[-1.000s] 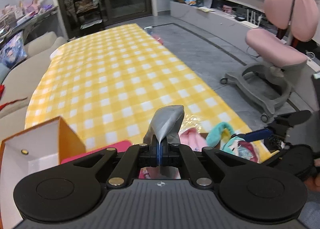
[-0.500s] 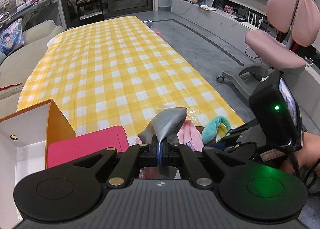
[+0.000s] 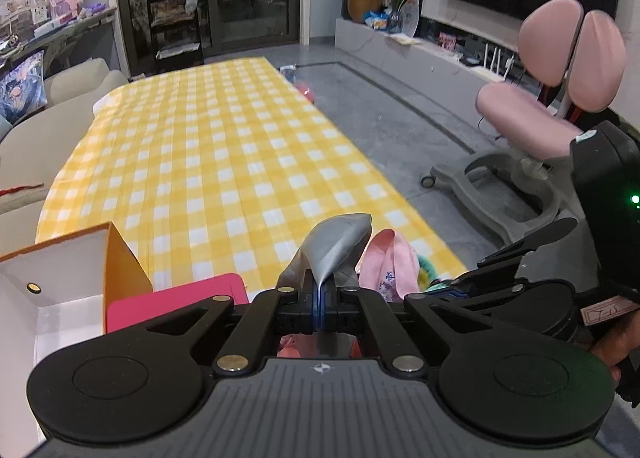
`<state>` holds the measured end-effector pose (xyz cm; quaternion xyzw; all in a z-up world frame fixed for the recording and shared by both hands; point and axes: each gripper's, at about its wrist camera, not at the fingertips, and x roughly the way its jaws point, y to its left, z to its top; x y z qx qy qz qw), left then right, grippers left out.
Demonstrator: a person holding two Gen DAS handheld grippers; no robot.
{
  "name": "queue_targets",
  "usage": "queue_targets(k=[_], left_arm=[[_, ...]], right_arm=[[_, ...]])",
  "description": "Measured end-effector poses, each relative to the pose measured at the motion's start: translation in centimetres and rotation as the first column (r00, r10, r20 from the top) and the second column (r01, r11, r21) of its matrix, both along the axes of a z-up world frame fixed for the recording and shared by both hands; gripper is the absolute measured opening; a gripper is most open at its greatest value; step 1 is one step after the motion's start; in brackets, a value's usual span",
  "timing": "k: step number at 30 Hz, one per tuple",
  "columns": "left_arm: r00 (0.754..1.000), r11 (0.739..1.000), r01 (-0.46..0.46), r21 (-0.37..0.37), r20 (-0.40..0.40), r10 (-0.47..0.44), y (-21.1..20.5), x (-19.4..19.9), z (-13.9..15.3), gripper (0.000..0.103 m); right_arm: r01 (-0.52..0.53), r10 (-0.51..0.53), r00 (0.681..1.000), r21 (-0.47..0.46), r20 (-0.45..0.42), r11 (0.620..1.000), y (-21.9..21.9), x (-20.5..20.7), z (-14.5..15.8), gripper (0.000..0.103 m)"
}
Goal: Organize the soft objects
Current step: 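Grasp the pink cloth with the right gripper while the left gripper holds the grey cloth, then carry the grey and pink cloths with both grippers over the white box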
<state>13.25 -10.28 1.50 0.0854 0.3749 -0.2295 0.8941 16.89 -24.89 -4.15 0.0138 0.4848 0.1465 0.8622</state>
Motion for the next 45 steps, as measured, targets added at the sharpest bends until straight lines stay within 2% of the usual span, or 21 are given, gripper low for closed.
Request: queue_targets(k=[6, 14, 18, 23, 32, 38, 45], left_arm=[[0.999, 0.998, 0.032, -0.052, 0.033, -0.030, 0.7, -2.9, 2.8, 0.001], [0.996, 0.996, 0.032, -0.083, 0.086, -0.025, 3.0, -6.5, 5.5, 0.001], [0.993, 0.996, 0.003, -0.087, 0.119, 0.008, 4.6, -7.7, 6.4, 0.001], [0.987, 0.995, -0.061, -0.078, 0.142, 0.072, 6.7, -8.6, 6.5, 0.001], [0.967, 0.977, -0.184, -0.105, 0.157, 0.199, 11.8, -8.2, 6.8, 0.001], [0.949, 0.962, -0.252, -0.107, 0.167, 0.267, 15.1, -6.7, 6.6, 0.001], [0.929, 0.941, -0.324, -0.097, 0.155, 0.336, 19.1, -3.4, 5.3, 0.001]], right_arm=[[0.024, -0.025, 0.998, 0.005, 0.061, 1.000, -0.5, -3.3, 3.6, 0.001], [0.058, -0.064, 0.990, 0.049, 0.126, 0.997, 0.5, -8.1, 6.5, 0.002], [0.061, -0.075, 0.985, 0.096, 0.153, 0.993, 1.5, -10.2, 7.7, 0.002], [0.016, -0.044, 0.984, 0.159, 0.174, 0.987, 4.1, -11.5, 8.8, 0.002], [-0.125, 0.083, 0.977, 0.217, 0.196, 0.968, 11.3, -10.4, 10.3, 0.002], [-0.224, 0.184, 0.958, 0.171, 0.221, 0.960, 15.8, -7.6, 10.9, 0.002], [-0.292, 0.271, 0.941, 0.082, 0.201, 0.953, 20.4, -2.8, 10.1, 0.002]])
